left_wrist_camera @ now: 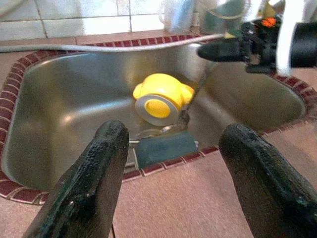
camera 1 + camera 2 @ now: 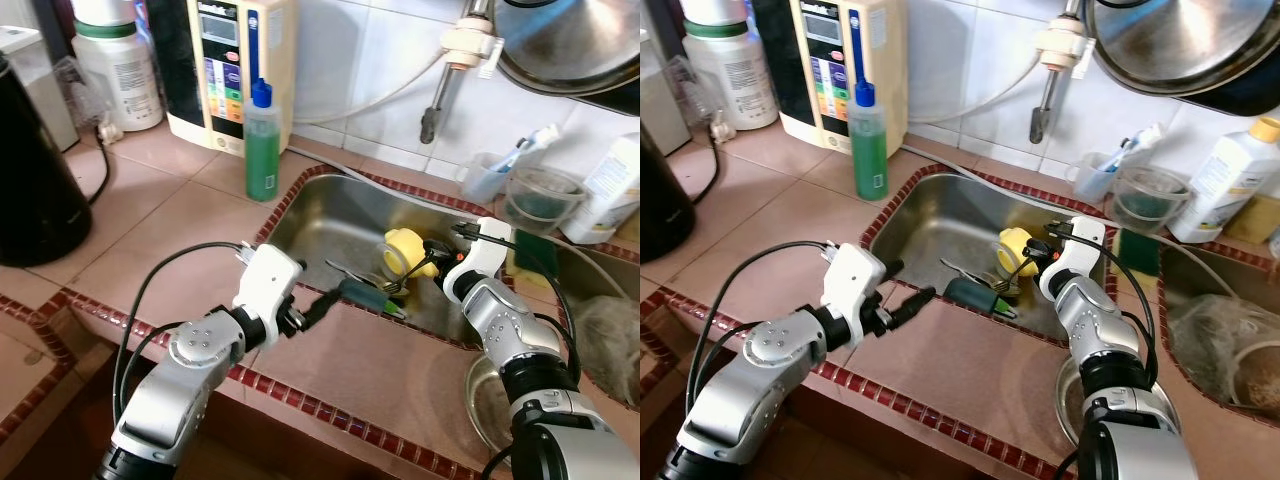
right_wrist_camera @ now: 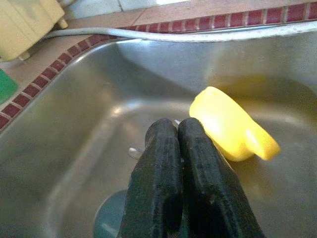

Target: Kitchen organization

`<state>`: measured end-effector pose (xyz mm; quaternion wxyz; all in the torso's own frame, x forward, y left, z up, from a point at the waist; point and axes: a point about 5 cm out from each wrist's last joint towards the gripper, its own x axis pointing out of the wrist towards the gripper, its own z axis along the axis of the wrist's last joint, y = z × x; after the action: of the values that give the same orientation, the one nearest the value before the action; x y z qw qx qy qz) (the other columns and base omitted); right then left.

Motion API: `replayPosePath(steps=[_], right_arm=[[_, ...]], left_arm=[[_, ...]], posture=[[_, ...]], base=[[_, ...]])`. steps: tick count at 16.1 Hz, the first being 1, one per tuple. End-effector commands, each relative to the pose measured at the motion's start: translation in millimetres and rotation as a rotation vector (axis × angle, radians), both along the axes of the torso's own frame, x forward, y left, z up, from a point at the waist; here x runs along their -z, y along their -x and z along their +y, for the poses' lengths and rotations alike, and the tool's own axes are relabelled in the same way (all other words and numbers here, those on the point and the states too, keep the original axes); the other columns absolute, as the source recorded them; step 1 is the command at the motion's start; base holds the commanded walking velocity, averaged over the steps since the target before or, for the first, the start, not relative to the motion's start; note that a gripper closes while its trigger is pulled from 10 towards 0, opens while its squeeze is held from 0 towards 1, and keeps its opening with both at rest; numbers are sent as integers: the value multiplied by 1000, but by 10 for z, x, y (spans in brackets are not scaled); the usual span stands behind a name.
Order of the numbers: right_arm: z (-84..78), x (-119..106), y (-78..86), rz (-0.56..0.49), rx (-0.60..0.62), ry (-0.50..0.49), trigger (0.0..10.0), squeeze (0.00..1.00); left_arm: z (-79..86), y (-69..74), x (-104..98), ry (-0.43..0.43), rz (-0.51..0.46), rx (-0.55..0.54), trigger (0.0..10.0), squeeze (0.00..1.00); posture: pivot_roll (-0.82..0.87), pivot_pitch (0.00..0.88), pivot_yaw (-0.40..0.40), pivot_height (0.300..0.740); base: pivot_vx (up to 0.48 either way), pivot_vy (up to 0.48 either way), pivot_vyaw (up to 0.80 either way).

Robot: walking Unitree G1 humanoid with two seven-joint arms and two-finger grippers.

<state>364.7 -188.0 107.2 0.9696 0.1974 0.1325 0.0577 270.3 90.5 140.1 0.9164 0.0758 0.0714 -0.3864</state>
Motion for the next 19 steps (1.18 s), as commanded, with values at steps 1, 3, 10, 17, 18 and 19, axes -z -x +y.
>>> replayPosePath(steps=[1, 3, 10, 17, 18, 19], right_arm=[[-8, -61, -36, -19, 6, -3, 10000, 0], [10, -49, -32, -17, 2, -6, 10000, 0], [-31, -37, -30, 0, 7, -9, 10000, 1000], [-39, -40, -32, -1, 11, -13, 10000, 1000], [-39, -41, -32, -2, 11, -14, 10000, 1000], [-39, -41, -32, -2, 11, -14, 10000, 1000]], left_arm=[[-69, 48, 1, -32, -8, 41, 10000, 0], [-87, 76, 25, -41, 2, 49, 10000, 0], [-122, 116, 69, -54, 19, 55, 10000, 0], [-108, 102, 68, -58, 21, 54, 10000, 0], [-108, 99, 68, -58, 22, 54, 10000, 0], [-108, 98, 68, -58, 22, 53, 10000, 0]], posture=[[93, 7, -93, 740], [101, 15, -95, 740], [91, 22, -111, 740], [87, 19, -107, 740], [87, 18, -109, 740], [87, 18, -109, 740]], base=[[0, 0, 0], [0, 0, 0], [0, 0, 0], [0, 0, 0], [0, 0, 0], [0, 0, 0]])
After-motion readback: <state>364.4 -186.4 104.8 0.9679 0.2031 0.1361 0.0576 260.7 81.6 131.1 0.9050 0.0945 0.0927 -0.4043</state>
